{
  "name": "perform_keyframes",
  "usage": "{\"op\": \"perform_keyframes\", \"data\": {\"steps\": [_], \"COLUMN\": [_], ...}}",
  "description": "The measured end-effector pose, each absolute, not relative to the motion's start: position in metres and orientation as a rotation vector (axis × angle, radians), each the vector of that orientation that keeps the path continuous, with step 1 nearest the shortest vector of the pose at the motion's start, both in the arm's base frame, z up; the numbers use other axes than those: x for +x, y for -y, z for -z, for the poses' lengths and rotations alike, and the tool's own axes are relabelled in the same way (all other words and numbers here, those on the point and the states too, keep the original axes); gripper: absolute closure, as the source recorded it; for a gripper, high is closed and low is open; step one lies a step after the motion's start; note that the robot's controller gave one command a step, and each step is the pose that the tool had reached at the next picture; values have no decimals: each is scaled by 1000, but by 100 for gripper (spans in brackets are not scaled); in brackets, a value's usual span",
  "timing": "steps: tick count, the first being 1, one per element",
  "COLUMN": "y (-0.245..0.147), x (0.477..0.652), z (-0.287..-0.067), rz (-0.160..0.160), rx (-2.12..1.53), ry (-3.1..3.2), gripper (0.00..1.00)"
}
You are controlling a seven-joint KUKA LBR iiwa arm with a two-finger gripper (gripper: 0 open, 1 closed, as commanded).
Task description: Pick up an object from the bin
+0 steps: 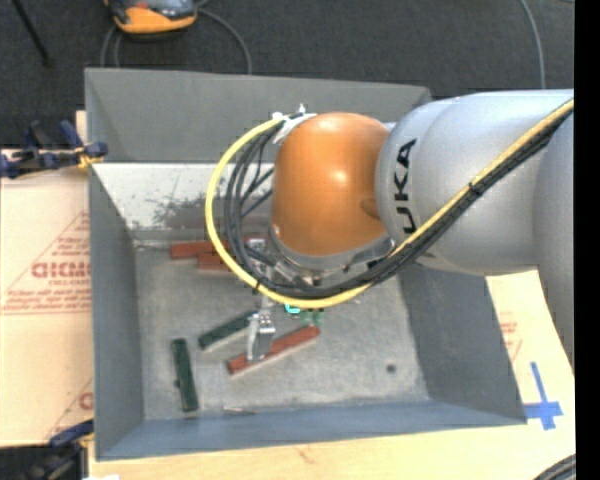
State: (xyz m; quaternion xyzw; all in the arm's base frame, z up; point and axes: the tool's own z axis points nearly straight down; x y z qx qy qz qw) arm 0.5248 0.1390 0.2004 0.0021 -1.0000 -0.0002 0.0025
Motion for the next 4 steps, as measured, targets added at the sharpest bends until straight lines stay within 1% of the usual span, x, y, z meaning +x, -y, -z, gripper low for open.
{"op": "perform_keyframes", "data": {"steps": [1, 2, 3, 4], "y": [-138, -116, -116, -119], "x": [527, 544, 544, 546], "z": [-204, -81, -81, -81], "rz": [3, 12, 12, 3], "rx": [1, 21, 18, 54], "ry": [3144, 3159, 3159, 3155], "gripper": [0, 100, 100, 100]}}
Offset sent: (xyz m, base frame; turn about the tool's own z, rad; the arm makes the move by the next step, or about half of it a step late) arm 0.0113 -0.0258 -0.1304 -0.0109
